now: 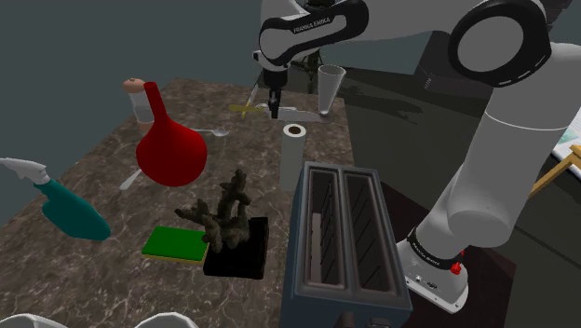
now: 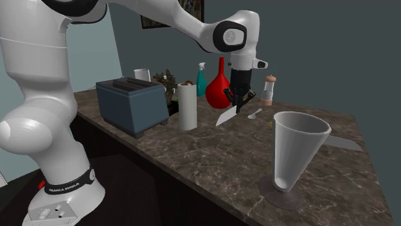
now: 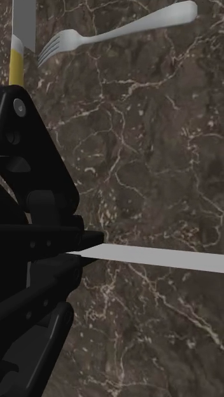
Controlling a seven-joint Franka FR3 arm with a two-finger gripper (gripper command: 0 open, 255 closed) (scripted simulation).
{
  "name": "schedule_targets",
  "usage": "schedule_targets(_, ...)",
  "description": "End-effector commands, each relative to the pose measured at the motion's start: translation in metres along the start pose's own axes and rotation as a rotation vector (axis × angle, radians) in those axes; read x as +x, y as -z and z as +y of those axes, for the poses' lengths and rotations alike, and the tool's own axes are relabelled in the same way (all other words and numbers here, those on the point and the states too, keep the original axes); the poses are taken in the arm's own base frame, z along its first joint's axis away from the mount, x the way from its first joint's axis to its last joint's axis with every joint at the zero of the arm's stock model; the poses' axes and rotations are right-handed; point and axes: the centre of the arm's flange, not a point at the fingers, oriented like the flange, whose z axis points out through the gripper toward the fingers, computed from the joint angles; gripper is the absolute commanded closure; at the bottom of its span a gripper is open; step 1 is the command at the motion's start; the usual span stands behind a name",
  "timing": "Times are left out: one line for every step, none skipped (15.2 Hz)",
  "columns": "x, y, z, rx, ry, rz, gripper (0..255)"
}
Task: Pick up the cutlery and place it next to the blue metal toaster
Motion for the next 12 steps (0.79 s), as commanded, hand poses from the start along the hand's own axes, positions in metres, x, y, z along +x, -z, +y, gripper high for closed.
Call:
schedule_targets(-0.001,0.011,-0.001,0.0,0.0,0.0,255)
schedule_targets(-0.001,0.016,-0.001,0.0,0.0,0.0,255)
schedule_targets(-0.001,0.021,-0.001,0.0,0.0,0.0,255)
schedule_targets(-0.001,0.026,-0.001,0.0,0.0,0.0,255)
schedule_targets(-0.002,0.032,-0.001,0.0,0.0,0.0,255)
schedule_targets(-0.002,0.037,-0.001,0.0,0.0,0.0,255)
schedule_targets(-0.002,0.042,-0.001,0.0,0.0,0.0,255)
schedule_targets(-0.002,0.048,-0.001,0.0,0.0,0.0,255)
schedule_targets(-0.002,0.053,-0.001,0.0,0.0,0.0,255)
schedule_targets(-0.002,0.058,-0.001,0.0,0.0,0.0,255)
schedule_targets(-0.002,0.063,-0.001,0.0,0.0,0.0,255)
schedule_targets(-0.002,0.069,-0.001,0.0,0.0,0.0,255)
